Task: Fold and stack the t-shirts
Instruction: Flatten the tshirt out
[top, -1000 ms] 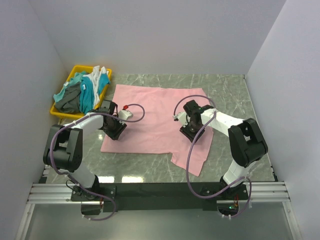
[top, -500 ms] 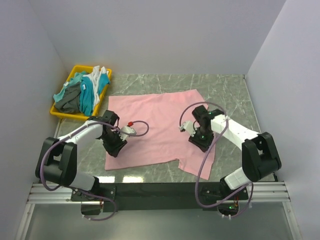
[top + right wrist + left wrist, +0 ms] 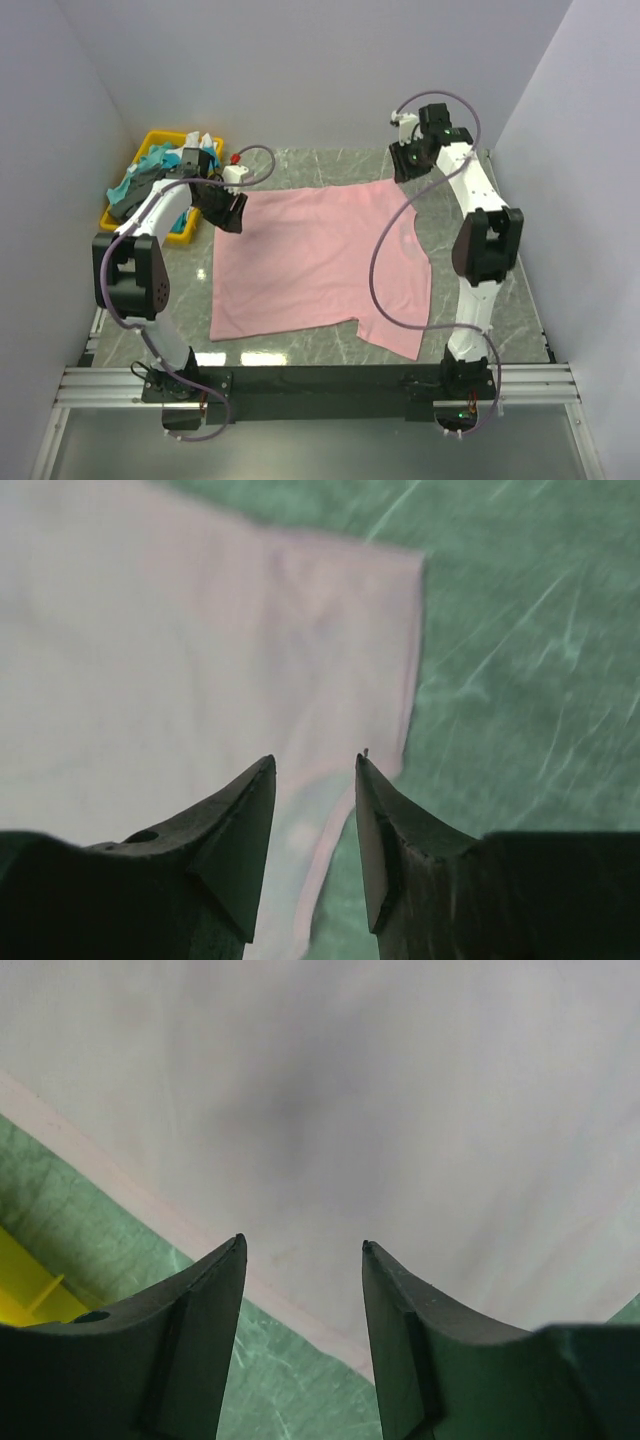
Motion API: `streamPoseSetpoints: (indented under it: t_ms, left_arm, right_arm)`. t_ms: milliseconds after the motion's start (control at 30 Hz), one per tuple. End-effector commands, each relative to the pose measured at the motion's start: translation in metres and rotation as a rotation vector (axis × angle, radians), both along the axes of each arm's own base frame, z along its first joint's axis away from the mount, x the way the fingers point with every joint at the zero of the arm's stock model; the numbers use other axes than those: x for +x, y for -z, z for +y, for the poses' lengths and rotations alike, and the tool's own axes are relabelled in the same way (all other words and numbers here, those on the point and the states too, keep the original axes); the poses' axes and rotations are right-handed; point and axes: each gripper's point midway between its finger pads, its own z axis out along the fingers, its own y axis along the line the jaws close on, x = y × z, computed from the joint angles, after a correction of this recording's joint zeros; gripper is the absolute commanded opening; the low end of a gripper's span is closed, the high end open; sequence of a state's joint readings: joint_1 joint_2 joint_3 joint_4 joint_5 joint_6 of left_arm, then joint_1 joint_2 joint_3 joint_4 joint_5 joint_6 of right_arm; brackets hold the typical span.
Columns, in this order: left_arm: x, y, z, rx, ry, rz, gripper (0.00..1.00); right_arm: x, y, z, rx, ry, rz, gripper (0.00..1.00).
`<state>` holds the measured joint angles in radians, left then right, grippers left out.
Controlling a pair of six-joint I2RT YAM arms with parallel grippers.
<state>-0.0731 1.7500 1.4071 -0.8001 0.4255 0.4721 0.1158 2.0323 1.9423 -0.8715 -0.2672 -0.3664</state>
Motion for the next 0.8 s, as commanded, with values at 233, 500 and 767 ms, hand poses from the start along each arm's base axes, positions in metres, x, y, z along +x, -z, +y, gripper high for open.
streamPoseSetpoints:
  t_ms: [233,500,767]
  left_arm:
    - [0.022,-0.007,-0.009,-0.043,-0.069,0.009,0.56]
    - [0.021,-0.005,-0.007,-0.035,-0.077,0.023,0.56]
    - [0.022,0.0,-0.005,-0.017,-0.075,0.022,0.56]
  right_arm:
    - [0.107,0.025,-0.003,0.085,0.215,-0.149,0.59]
    - [0.126,0.072,-0.008,0.052,0.244,-0.14,0.61]
    - [0.13,0.096,-0.003,0.055,0.251,-0.115,0.57]
